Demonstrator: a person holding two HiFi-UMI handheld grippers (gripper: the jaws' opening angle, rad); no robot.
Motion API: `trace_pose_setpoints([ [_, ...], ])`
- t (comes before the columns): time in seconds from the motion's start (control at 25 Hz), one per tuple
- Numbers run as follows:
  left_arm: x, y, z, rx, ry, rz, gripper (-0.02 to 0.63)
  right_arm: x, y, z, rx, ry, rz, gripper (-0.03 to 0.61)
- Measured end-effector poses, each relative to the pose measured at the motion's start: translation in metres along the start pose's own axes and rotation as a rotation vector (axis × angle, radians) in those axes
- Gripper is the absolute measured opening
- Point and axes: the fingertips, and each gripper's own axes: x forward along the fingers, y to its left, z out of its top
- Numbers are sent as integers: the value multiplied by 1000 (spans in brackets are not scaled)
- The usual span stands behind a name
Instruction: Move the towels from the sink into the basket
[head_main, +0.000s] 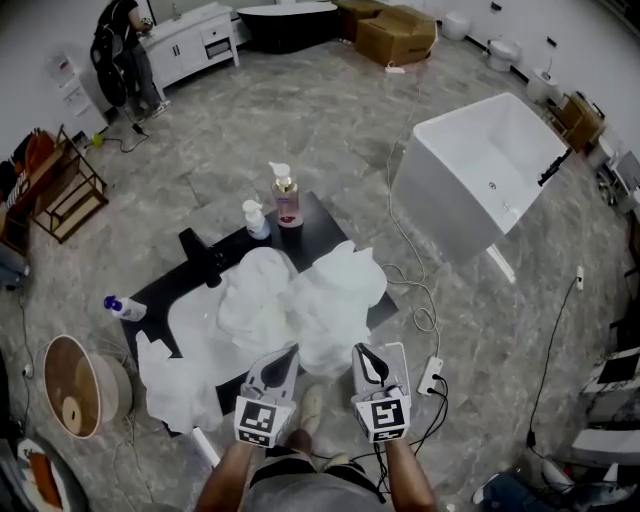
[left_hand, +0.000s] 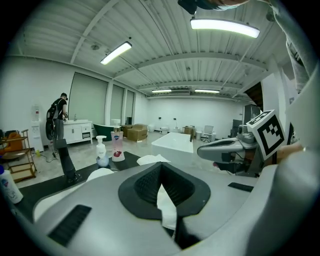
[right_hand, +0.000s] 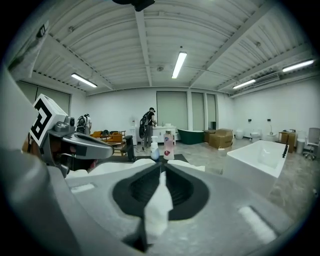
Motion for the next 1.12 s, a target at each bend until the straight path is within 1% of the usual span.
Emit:
trace_pose_setpoints([
  [0.08, 9, 5, -3, -3, 8, -11, 9, 15, 3, -10, 17, 34, 41, 231],
  [0.12, 13, 7, -4, -6, 13, -16, 9, 21, 3, -15, 20, 53, 49, 234],
  [0.16, 17, 8, -5, -8, 17, -20, 9, 27, 2, -19, 19, 67, 47, 267],
  [0.24, 24, 13, -8, -15, 27, -26, 9, 38, 0, -27, 19, 89, 41, 364],
  [0.36, 32, 23, -14, -24, 42, -29, 9, 55, 2, -43, 25, 129, 75, 488],
  [0.44, 37, 31, -18, -31, 52, -28, 9, 67, 3, -56, 13, 162, 98, 564],
  [0.48, 40, 35, -21, -36, 57, -27, 9, 73, 2, -63, 4, 180, 103, 590],
  [0.6, 48, 48, -27, -50, 71, -22, 9, 92, -2, -82, -4, 235, 112, 594],
  [0.8, 63, 67, -37, -60, 94, -20, 9, 120, -10, -109, 31, 315, 114, 594],
  [0.96, 74, 76, -43, -71, 106, -20, 9, 135, -14, -134, 43, 386, 110, 594],
  [1.12, 83, 83, -50, -82, 120, -20, 9, 146, -18, -153, 56, 430, 103, 594],
])
